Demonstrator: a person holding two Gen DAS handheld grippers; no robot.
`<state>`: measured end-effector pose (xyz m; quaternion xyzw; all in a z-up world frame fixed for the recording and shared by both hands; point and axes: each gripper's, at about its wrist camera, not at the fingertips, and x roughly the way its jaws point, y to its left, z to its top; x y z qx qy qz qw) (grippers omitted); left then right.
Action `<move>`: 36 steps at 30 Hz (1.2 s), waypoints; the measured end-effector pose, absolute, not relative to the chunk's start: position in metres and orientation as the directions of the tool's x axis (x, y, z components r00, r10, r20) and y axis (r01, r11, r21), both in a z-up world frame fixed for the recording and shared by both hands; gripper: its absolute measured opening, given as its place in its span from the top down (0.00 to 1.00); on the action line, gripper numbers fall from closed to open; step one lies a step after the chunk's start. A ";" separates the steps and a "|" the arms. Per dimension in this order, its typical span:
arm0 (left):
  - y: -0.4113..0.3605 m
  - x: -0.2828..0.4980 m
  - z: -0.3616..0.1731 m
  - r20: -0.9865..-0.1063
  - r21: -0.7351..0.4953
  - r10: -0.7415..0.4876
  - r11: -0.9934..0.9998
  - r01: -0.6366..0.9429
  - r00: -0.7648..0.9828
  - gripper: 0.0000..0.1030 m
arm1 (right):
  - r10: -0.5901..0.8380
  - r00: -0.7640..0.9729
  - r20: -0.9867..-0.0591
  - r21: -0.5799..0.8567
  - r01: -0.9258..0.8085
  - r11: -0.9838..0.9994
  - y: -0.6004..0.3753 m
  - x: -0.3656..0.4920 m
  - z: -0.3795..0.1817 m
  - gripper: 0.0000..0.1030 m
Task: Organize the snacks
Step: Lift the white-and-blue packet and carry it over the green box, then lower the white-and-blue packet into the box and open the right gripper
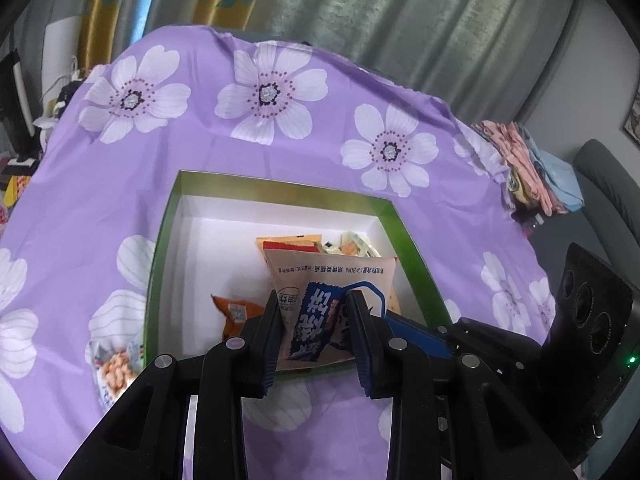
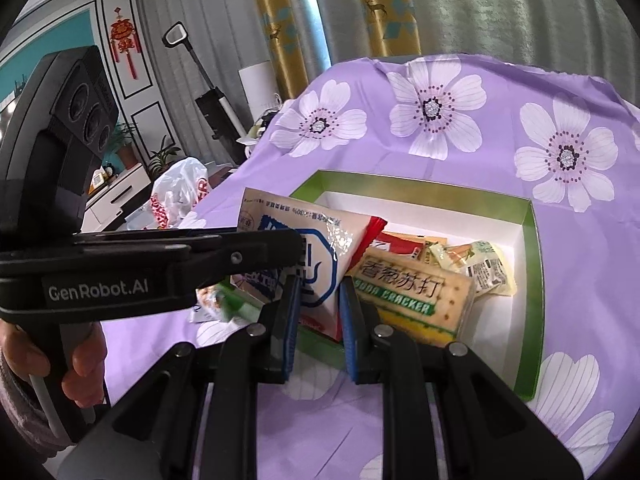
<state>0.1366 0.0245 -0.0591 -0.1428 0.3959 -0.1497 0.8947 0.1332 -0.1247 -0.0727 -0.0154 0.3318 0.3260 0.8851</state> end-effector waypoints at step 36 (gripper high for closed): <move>0.023 0.182 -0.091 -0.712 -0.408 -0.385 0.907 0.099 0.587 0.69 | 0.486 0.572 -0.661 0.165 -0.520 0.838 -0.121 0.172 -0.089 0.77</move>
